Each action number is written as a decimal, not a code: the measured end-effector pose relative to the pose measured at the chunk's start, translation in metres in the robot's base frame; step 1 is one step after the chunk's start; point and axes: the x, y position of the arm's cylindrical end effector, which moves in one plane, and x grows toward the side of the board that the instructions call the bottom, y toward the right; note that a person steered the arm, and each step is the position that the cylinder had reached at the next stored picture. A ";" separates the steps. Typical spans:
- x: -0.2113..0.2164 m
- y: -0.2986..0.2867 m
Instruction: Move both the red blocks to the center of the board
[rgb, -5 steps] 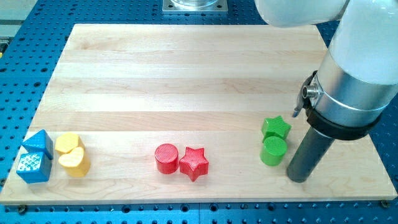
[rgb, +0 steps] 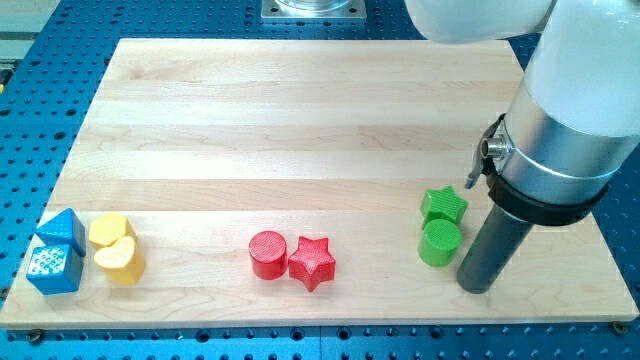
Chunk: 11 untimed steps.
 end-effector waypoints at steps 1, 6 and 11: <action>0.000 0.000; 0.028 -0.143; 0.003 -0.156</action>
